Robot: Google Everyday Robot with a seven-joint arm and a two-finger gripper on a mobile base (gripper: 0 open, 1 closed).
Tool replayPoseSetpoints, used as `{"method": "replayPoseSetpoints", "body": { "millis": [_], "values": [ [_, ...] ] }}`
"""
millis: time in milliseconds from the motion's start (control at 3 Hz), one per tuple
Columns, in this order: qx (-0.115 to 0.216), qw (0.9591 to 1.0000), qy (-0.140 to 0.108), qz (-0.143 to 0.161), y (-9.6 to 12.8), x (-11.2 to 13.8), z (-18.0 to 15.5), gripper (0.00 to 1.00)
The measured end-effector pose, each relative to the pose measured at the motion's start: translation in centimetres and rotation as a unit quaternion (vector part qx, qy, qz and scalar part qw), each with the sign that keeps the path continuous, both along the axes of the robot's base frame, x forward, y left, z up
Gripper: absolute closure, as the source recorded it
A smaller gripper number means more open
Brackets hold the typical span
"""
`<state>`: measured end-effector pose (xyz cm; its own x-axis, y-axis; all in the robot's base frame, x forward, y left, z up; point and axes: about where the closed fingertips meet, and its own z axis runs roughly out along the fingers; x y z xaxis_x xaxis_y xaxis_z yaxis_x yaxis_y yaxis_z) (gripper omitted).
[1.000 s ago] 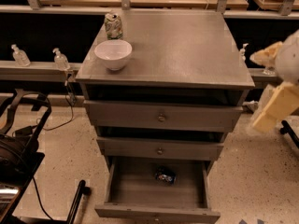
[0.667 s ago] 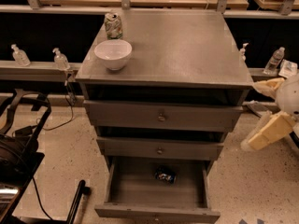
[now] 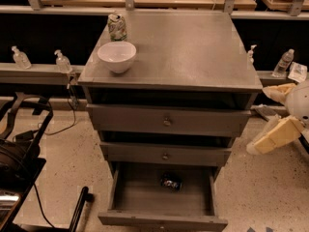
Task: Pick pepsi can from bottom drawer and place on counter
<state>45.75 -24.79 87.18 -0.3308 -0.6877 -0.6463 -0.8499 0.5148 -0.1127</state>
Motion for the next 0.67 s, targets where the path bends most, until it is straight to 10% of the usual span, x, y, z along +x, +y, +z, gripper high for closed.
{"method": "replayPoseSetpoints", "body": {
  "millis": [667],
  "values": [
    [0.107, 0.9936, -0.017, -0.032, -0.3, 0.6, -15.2, 0.00]
  ]
}}
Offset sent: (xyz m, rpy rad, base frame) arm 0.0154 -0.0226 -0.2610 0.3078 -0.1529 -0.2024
